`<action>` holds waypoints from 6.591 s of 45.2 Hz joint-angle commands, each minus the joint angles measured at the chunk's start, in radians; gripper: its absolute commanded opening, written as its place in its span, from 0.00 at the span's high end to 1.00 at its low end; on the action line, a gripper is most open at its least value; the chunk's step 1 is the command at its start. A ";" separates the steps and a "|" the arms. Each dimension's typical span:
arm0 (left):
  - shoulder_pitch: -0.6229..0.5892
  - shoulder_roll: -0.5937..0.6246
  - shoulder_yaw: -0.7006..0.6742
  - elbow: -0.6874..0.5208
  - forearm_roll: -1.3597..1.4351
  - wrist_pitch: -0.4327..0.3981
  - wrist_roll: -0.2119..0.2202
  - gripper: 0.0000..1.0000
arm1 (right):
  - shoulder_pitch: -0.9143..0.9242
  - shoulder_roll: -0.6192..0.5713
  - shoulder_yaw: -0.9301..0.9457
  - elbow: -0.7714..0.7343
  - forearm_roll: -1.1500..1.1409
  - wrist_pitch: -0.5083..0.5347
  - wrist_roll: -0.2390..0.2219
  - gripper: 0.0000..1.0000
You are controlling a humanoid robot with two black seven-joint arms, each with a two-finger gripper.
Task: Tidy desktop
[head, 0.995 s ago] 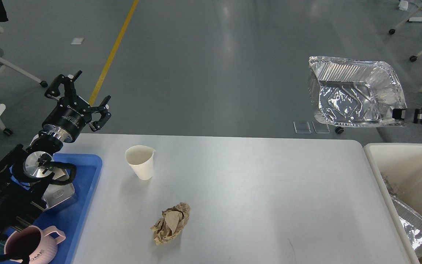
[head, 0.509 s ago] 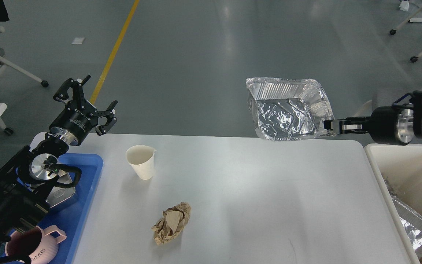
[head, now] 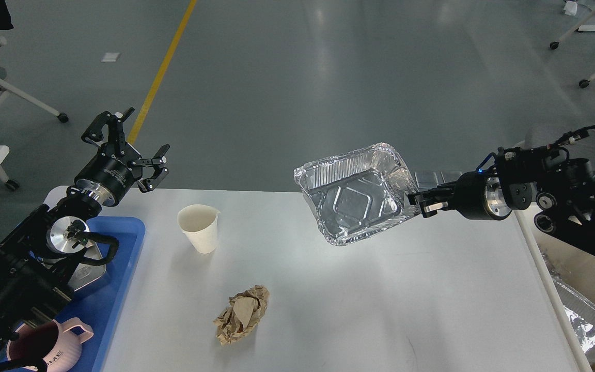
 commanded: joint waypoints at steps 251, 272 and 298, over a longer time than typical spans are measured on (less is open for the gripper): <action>-0.130 0.101 0.641 -0.143 1.153 0.046 0.233 0.41 | -0.253 -0.143 0.127 0.304 0.452 0.074 -0.544 1.00; -0.133 0.114 0.638 -0.133 1.140 -0.089 0.223 1.00 | -0.270 -0.149 0.127 0.304 0.451 0.074 -0.544 1.00; -0.133 0.459 0.471 -0.426 1.073 -0.414 0.120 1.00 | -0.271 -0.149 0.127 0.304 0.451 0.074 -0.544 1.00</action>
